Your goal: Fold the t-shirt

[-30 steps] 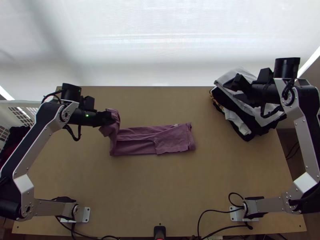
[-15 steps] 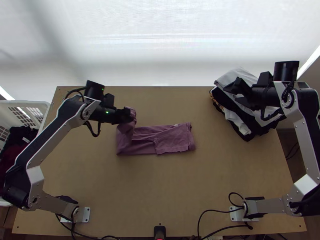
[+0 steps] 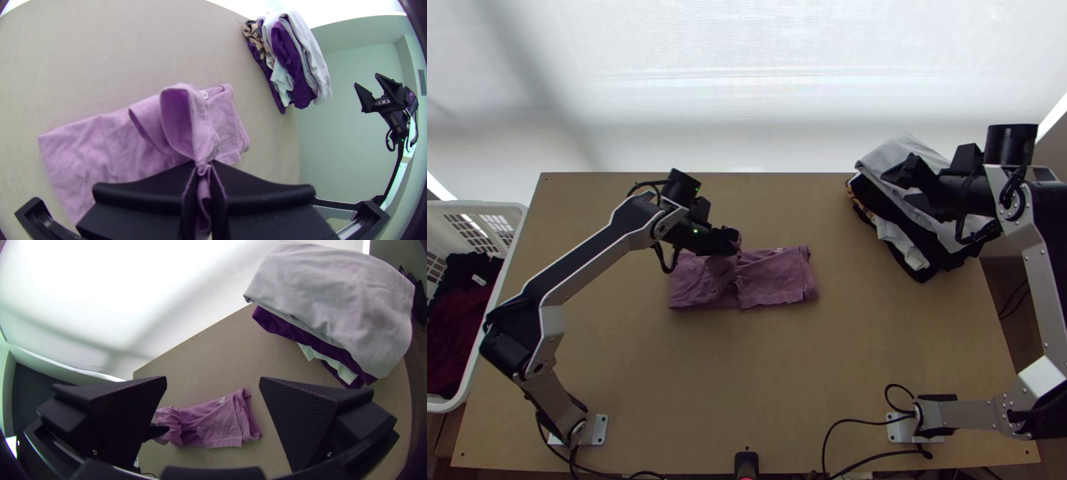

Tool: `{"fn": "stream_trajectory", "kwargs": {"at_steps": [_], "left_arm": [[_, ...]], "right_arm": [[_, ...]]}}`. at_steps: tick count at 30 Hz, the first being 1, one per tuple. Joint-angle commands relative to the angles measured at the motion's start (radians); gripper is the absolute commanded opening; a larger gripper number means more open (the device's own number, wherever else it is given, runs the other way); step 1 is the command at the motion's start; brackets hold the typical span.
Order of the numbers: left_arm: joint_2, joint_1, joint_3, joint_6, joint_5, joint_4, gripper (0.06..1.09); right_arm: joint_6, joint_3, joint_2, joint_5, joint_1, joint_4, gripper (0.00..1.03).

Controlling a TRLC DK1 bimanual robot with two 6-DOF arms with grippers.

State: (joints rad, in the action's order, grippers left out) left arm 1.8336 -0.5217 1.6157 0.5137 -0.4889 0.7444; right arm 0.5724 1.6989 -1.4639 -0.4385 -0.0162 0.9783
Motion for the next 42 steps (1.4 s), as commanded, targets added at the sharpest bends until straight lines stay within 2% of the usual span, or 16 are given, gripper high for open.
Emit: {"fn": "stream_trajectory", "kwargs": {"at_steps": [1,7,9,12,14,16,17,19,20,26,32,39,42], "left_arm": [[0.056,-0.024,0.061,0.031,0.003,-0.011,0.10],[0.121,-0.069,0.110,0.034,0.029,-0.013,0.10],[0.150,-0.084,0.119,0.036,0.082,-0.028,0.10],[0.191,-0.109,0.151,0.037,0.110,-0.028,0.11],[0.211,-0.127,0.181,0.034,0.112,-0.022,0.33],[0.231,-0.143,0.220,0.020,0.112,-0.013,0.68],[0.242,-0.150,0.240,0.003,0.112,0.006,0.82],[0.248,-0.159,0.271,-0.009,0.118,0.016,0.94],[0.248,-0.162,0.285,-0.011,0.118,0.015,1.05],[0.224,-0.155,0.363,0.006,0.121,0.012,1.04],[0.154,-0.113,0.337,0.003,0.125,0.018,1.04],[0.081,-0.060,0.263,-0.004,0.122,0.015,1.04],[0.058,-0.046,0.230,-0.004,0.122,0.007,1.04]], "right_arm": [[0.012,-0.027,0.030,-0.008,0.010,-0.004,0.98],[0.007,-0.044,0.036,-0.006,0.012,-0.006,0.98],[0.004,-0.053,0.037,-0.005,0.012,-0.004,0.98],[0.001,-0.070,0.040,-0.005,0.012,-0.006,0.98],[0.001,-0.082,0.042,-0.005,0.009,-0.007,0.98],[0.001,-0.096,0.043,-0.005,0.004,-0.010,0.98],[0.001,-0.105,0.043,-0.005,0.001,-0.016,0.98],[0.001,-0.133,0.043,0.000,-0.007,-0.032,0.98],[0.001,-0.154,0.045,0.003,-0.014,-0.043,0.98],[-0.008,-0.318,0.042,0.021,-0.074,-0.148,0.98],[-0.009,-0.438,-0.010,0.017,-0.160,-0.214,0.98],[-0.009,-0.501,-0.098,-0.100,-0.202,-0.299,0.98],[-0.062,-0.521,-0.144,-0.160,-0.220,-0.317,0.98]]}}
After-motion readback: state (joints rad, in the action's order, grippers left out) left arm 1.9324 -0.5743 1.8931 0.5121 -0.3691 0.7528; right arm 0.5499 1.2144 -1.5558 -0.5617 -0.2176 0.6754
